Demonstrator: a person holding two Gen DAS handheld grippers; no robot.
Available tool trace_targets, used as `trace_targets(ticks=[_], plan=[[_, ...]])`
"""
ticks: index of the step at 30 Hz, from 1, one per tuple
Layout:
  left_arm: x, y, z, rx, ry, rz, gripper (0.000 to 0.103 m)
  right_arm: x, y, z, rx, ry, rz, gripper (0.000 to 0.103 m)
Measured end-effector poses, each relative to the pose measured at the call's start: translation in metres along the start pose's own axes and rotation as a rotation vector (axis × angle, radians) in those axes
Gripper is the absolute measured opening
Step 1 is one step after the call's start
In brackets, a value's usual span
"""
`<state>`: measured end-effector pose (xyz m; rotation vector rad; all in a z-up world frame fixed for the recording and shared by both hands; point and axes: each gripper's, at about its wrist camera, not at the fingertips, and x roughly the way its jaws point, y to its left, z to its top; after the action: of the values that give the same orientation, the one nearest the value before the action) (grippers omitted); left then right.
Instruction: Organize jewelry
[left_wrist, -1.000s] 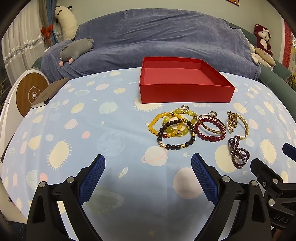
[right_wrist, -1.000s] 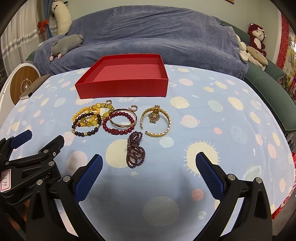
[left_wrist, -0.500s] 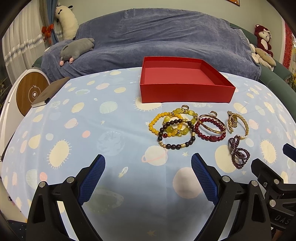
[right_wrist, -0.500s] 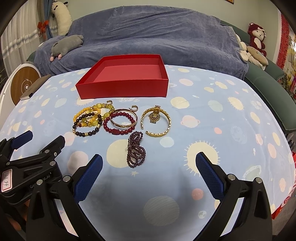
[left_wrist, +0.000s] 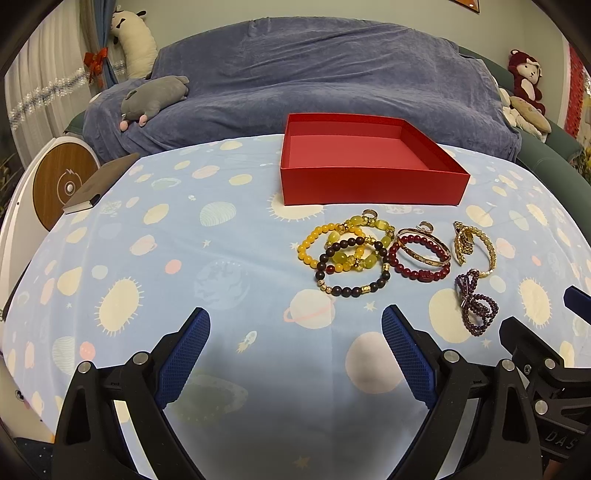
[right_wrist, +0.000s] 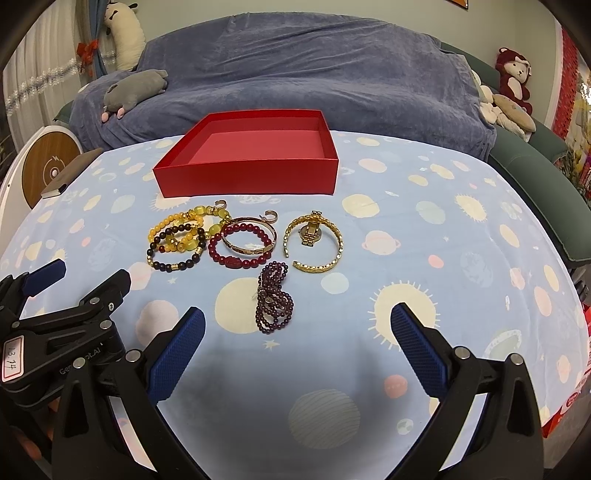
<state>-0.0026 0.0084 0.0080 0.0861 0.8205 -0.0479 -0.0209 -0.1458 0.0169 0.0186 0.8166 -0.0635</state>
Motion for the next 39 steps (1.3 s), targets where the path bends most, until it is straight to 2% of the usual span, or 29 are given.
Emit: trace_targets(ticks=[39], plan=[[-0.0018, 0.0010, -0.0001, -0.005, -0.003, 0.003, 0.090, -0.0018, -0.0008, 0.0022, 0.013, -0.008, 0.010, 0.096]])
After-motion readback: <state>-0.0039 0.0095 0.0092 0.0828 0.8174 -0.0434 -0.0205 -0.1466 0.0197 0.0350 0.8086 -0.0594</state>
